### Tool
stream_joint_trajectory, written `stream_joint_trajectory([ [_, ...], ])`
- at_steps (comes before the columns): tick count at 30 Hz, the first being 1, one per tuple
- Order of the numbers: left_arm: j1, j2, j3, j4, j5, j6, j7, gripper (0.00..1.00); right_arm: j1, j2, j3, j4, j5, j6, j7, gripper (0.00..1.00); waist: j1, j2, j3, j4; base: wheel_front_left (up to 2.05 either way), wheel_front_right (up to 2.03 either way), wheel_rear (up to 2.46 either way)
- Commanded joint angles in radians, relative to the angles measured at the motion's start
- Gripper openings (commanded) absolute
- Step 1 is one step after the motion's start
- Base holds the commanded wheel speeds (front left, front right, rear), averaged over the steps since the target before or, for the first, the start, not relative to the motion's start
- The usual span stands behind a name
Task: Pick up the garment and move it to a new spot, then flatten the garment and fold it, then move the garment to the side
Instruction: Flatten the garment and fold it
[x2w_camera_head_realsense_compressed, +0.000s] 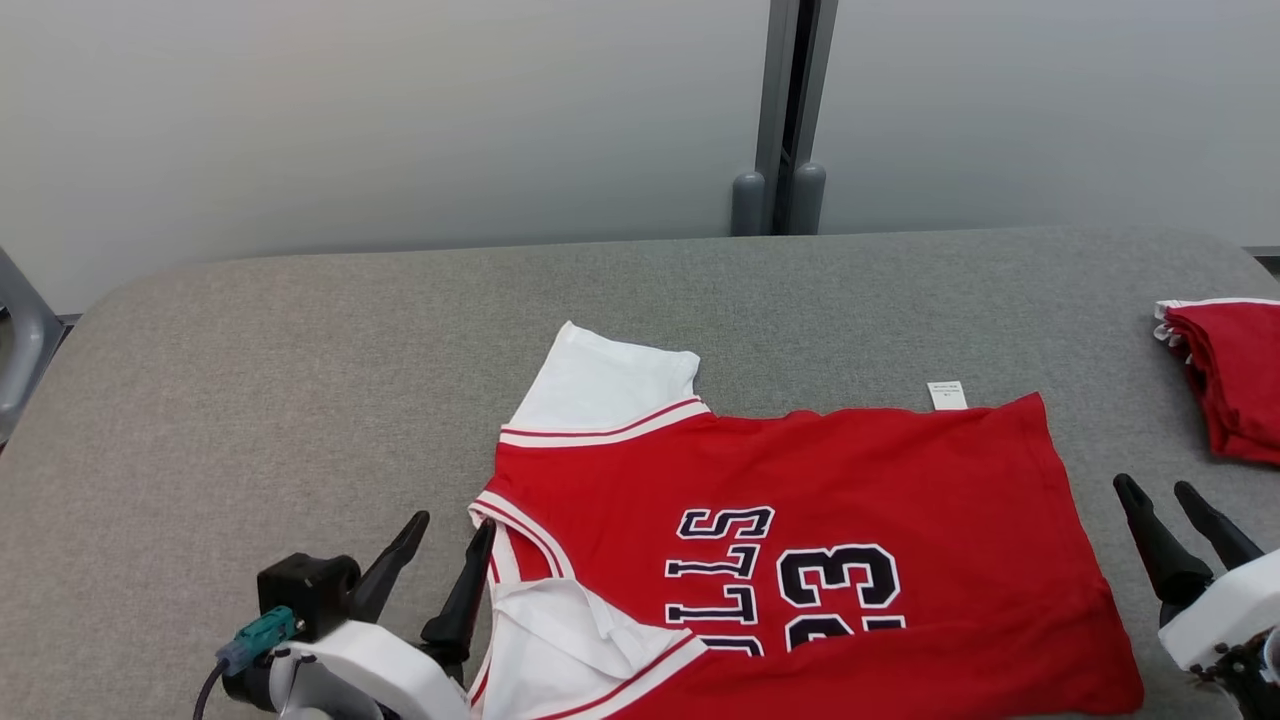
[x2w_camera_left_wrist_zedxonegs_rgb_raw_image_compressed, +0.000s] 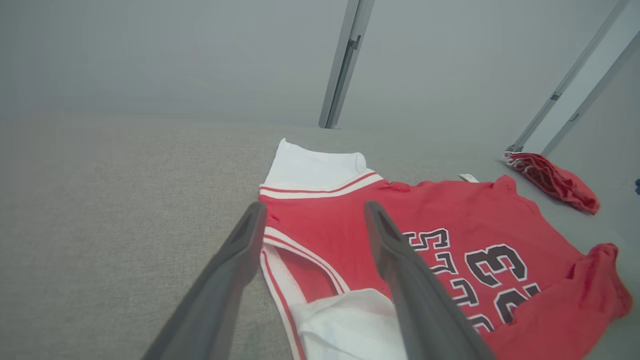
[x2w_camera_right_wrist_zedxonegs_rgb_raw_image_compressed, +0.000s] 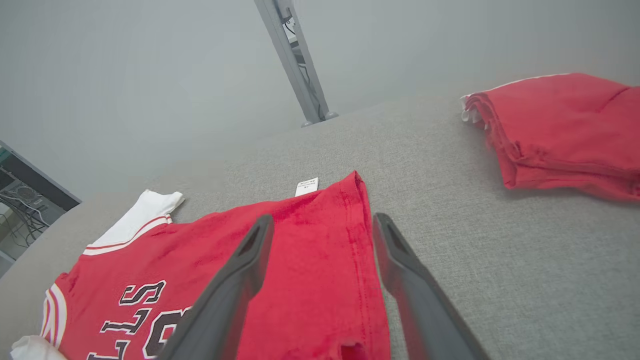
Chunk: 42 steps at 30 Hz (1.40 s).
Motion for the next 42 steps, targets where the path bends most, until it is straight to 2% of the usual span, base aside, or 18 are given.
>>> stream_joint_trajectory([
  [1, -0.02, -0.006, 0.011, 0.009, 0.01, 0.003, -0.016, 1.0, -0.013, 0.007, 0.003, 0.008, -0.025, 0.0, -0.029, 1.0, 0.0, 0.0, 0.006, -0.003, 0.0, 0.0, 0.0],
  [7, -0.069, -0.074, 0.093, 0.062, 0.055, 0.003, -0.048, 1.0, -0.064, 0.078, 0.002, 0.081, -0.136, 0.0, -0.135, 1.0, 0.0, 0.0, 0.048, -0.017, 0.0, 0.0, 0.0],
  [11, -0.096, -0.106, 0.143, 0.092, 0.122, -0.019, -0.048, 1.0, -0.103, 0.137, -0.008, 0.113, -0.186, 0.0, -0.161, 1.0, 0.0, 0.0, 0.09, -0.035, 0.0, 0.0, 0.0],
  [14, -0.14, -0.112, 0.157, 0.136, 0.163, -0.044, -0.049, 1.0, -0.129, 0.174, -0.021, 0.113, -0.208, 0.0, -0.17, 1.0, 0.0, 0.0, 0.128, -0.058, 0.0, 0.0, 0.0],
  [20, -0.3, -0.093, 0.126, 0.282, 0.223, -0.09, -0.029, 1.0, -0.159, 0.22, -0.051, 0.073, -0.25, 0.0, -0.174, 1.0, 0.0, 0.0, 0.211, -0.113, 0.0, 0.0, 0.0],
  [26, -0.524, -0.054, 0.09, 0.418, 0.223, -0.149, 0.098, 1.0, -0.195, 0.254, -0.067, 0.024, -0.293, 0.0, -0.174, 1.0, 0.0, 0.0, 0.287, -0.176, 0.0, 0.0, 0.0],
  [28, -0.596, -0.048, 0.096, 0.453, 0.183, -0.159, 0.154, 1.0, -0.207, 0.262, -0.07, 0.011, -0.306, 0.0, -0.174, 1.0, 0.0, 0.0, 0.31, -0.193, 0.0, 0.0, 0.0],
  [29, -0.596, -0.048, 0.096, 0.453, 0.183, -0.159, 0.154, 1.0, -0.207, 0.262, -0.07, 0.011, -0.306, 0.0, -0.174, 1.0, 0.0, 0.0, 0.31, -0.193, 0.0, 0.0, 0.0],
  [33, -0.716, -0.012, 0.073, 0.526, 0.144, -0.167, 0.27, 1.0, -0.234, 0.284, -0.076, -0.014, -0.328, 0.0, -0.175, 1.0, 0.0, 0.0, 0.348, -0.224, 0.0, 0.0, 0.0],
  [38, -0.796, 0.03, -0.005, 0.546, 0.062, -0.166, 0.411, 1.0, -0.254, 0.305, -0.077, -0.029, -0.343, 0.0, -0.174, 1.0, 0.0, 0.0, 0.377, -0.251, 0.0, 0.0, 0.0],
  [42, -0.824, 0.053, -0.058, 0.552, 0.019, -0.167, 0.465, 1.0, -0.257, 0.314, -0.079, -0.029, -0.352, 0.0, -0.174, 1.0, 0.0, 0.0, 0.39, -0.264, 0.0, 0.0, 0.0],
])
